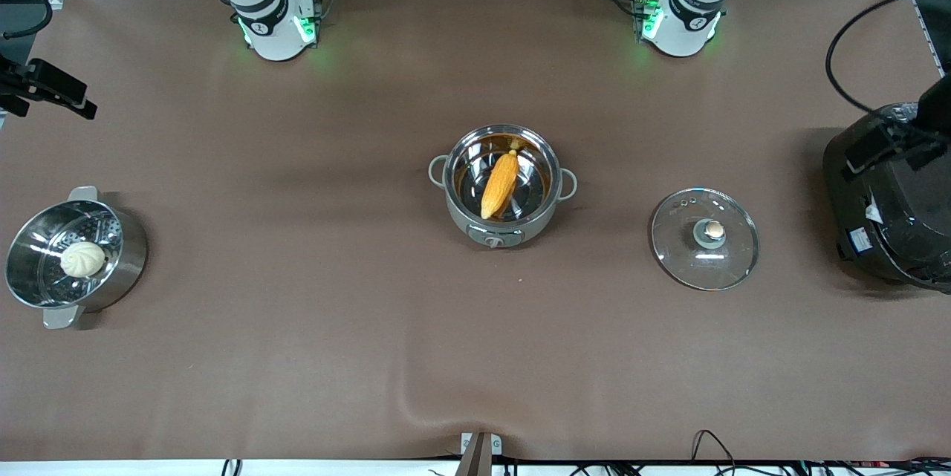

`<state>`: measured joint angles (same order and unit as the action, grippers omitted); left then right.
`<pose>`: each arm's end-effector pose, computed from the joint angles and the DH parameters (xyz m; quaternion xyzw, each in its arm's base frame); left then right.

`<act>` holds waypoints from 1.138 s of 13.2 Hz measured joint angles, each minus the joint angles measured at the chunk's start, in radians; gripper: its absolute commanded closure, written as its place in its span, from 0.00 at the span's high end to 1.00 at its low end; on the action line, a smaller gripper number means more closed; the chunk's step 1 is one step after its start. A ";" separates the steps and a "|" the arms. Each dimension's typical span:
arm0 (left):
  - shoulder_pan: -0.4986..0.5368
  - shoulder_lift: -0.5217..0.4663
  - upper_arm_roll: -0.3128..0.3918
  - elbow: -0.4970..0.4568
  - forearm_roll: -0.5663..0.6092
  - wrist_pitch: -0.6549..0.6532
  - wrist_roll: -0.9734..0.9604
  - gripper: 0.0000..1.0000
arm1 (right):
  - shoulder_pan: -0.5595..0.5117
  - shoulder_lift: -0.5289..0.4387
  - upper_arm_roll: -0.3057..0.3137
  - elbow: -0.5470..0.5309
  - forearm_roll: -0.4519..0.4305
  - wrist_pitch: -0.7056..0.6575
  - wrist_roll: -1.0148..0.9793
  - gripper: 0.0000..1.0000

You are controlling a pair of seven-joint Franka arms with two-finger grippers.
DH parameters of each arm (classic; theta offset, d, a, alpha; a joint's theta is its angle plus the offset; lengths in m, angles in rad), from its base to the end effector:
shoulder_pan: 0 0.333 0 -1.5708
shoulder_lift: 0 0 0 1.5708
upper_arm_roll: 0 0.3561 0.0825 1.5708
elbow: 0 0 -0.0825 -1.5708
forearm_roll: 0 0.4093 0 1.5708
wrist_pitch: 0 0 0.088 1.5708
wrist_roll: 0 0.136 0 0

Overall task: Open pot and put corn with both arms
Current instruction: 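Release the lid on the table and raise the left gripper away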

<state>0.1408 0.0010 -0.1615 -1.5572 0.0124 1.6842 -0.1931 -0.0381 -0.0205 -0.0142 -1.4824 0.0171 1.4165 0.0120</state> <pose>0.5954 -0.0107 0.6528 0.9943 0.0856 0.0633 0.0006 0.5542 -0.0266 0.6774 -0.9992 0.0310 0.0225 0.0091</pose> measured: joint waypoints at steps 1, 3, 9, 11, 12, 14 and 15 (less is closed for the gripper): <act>-0.056 -0.003 0.047 0.019 -0.001 -0.034 0.000 1.00 | 0.000 0.003 0.000 0.000 0.003 0.000 0.000 1.00; -0.109 -0.004 0.074 0.043 -0.001 -0.084 0.002 1.00 | -0.001 0.010 0.000 0.000 0.012 0.001 0.000 1.00; -0.134 -0.003 0.075 0.049 -0.019 -0.138 0.093 1.00 | -0.003 0.012 -0.001 0.000 0.014 0.001 -0.017 1.00; -0.134 -0.003 0.074 0.051 -0.020 -0.153 0.097 1.00 | -0.005 0.012 -0.002 0.000 0.013 0.001 -0.052 1.00; -0.135 -0.003 0.072 0.052 -0.020 -0.158 0.097 1.00 | -0.007 0.012 -0.003 0.000 0.013 0.001 -0.060 1.00; -0.138 -0.003 0.069 0.053 -0.020 -0.167 0.097 1.00 | -0.008 0.012 -0.003 0.000 0.013 0.001 -0.063 1.00; -0.138 -0.003 0.068 0.054 -0.020 -0.170 0.097 1.00 | -0.008 0.012 -0.003 0.000 0.013 0.001 -0.064 1.00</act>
<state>0.0026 -0.0024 -0.0931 -1.5035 -0.0076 1.5144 -0.0959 -0.0463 -0.0083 -0.0173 -1.4821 0.0303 1.4176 -0.0518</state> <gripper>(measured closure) 0.000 0.000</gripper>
